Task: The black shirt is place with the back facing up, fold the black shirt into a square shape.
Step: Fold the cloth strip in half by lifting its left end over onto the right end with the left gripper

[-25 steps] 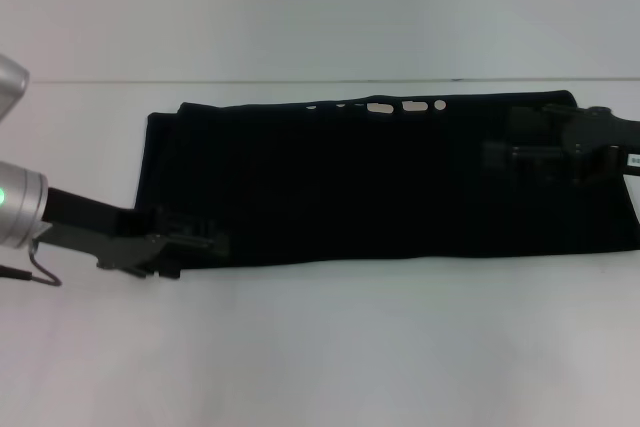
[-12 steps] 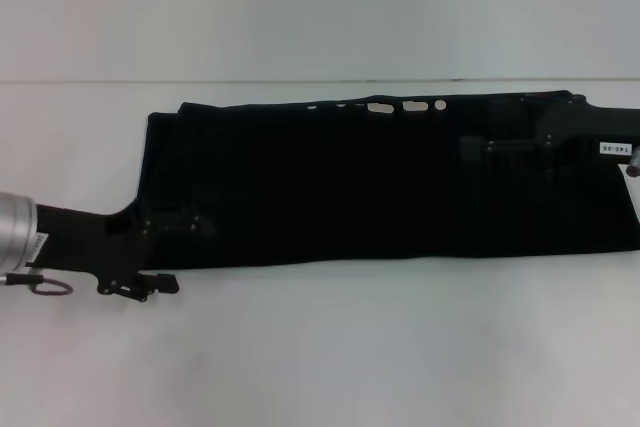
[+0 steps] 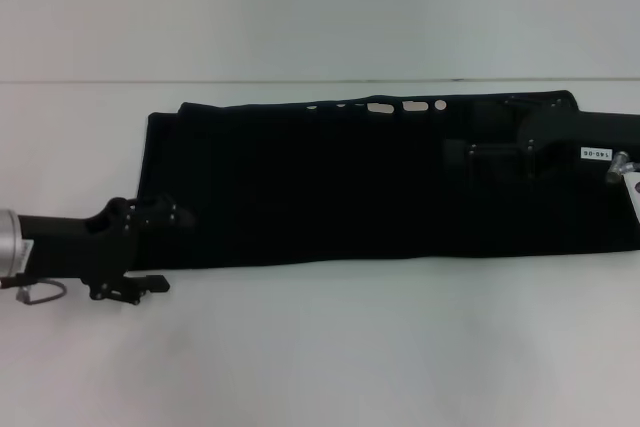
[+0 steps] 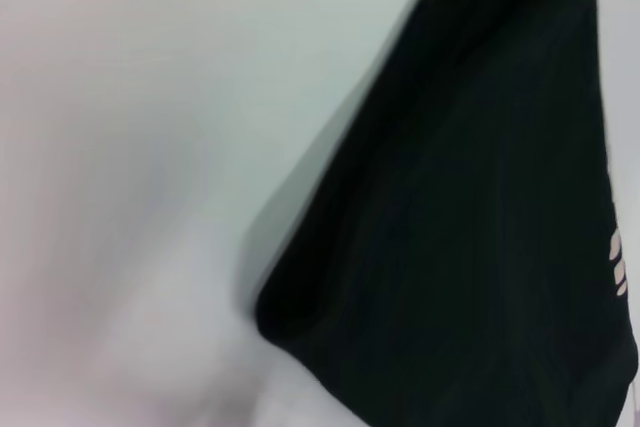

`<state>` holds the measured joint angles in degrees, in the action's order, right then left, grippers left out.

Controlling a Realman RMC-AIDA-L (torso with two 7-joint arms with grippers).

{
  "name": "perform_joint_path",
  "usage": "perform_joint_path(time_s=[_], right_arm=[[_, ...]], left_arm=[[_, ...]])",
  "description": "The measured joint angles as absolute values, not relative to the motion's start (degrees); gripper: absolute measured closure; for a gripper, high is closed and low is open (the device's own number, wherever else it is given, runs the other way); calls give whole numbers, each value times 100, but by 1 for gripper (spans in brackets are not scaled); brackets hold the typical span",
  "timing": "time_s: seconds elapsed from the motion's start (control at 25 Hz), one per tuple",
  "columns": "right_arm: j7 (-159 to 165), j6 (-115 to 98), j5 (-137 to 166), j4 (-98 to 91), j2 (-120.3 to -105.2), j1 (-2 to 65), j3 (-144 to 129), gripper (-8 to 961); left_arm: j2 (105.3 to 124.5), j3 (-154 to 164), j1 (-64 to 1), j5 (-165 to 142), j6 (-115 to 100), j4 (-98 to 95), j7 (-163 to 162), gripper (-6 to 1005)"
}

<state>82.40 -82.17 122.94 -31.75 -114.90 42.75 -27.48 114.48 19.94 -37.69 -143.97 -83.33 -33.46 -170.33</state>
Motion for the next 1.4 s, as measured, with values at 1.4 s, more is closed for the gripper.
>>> perform_joint_path(time_s=[1.4], right_arm=[[8191, -8148, 12199, -3182, -11557, 4275, -2727, 37]], left_arm=[[11461, 1960, -3756, -14400, -7606, -3076, -17059, 52]])
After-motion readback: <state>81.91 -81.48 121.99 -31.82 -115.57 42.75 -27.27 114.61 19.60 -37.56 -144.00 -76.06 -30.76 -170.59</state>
